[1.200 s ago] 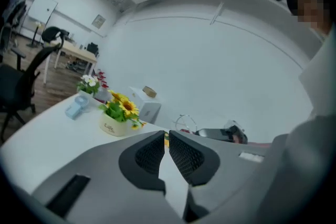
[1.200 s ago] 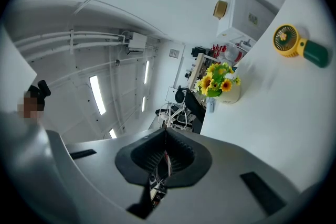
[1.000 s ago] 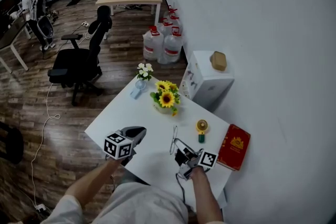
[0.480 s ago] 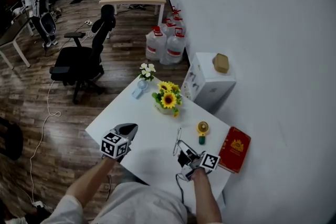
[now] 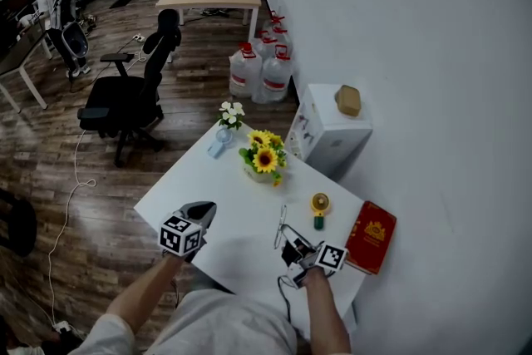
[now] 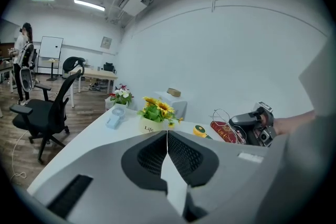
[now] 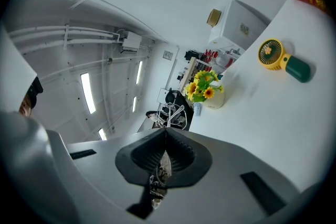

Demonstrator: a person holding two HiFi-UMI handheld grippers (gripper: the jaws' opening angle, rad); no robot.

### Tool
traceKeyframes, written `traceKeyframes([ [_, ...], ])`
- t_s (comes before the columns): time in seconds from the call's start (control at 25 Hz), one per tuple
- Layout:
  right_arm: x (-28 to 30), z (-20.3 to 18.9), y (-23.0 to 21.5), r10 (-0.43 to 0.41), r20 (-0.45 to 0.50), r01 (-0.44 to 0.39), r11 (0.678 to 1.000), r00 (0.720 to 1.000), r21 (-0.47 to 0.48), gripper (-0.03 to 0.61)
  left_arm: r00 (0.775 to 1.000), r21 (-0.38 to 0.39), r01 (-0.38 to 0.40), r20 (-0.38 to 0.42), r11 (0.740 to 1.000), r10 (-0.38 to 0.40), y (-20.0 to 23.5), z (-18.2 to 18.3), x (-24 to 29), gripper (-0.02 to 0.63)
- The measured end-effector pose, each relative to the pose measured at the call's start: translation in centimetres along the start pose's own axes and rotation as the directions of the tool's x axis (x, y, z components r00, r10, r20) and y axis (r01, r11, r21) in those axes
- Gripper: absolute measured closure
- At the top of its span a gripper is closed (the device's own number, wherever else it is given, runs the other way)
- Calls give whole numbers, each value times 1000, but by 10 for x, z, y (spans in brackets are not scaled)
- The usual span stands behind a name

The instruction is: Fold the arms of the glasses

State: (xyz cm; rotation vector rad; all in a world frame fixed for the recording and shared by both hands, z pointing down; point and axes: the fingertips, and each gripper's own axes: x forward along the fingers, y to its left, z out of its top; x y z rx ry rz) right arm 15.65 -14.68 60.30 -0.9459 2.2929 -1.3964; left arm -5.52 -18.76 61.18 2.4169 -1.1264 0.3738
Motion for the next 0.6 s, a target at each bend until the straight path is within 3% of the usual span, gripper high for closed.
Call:
traceKeyframes([
  [0.08,-12,-9,-18,-136,-11,136,986,991,96,571,1000,-4,2,-7,1000,-2,-1,-5,0,606],
  [0.12,-13,-9,-19,-142,-11,142,985,990,99,571,1000,-6,3,-9,1000,-3,-1,-6,0,606],
  [0.24,2,3,5,33,3,-33,999,999,-36,571,1000,-5,5,-10,1000,-5,-2,-7,-2,606],
  [0.32,4,4,7,41,5,-40,998,999,-42,571,1000,-1,6,-14,1000,-7,-2,-9,-2,606],
  [0.44,-4,-5,-8,-66,1,66,997,998,47,571,1000,-7,8,-17,1000,-8,-1,-11,-3,606],
  [0.6,11,3,11,74,3,-73,995,997,-66,571,1000,-14,10,-19,1000,-10,1,-14,-5,606],
])
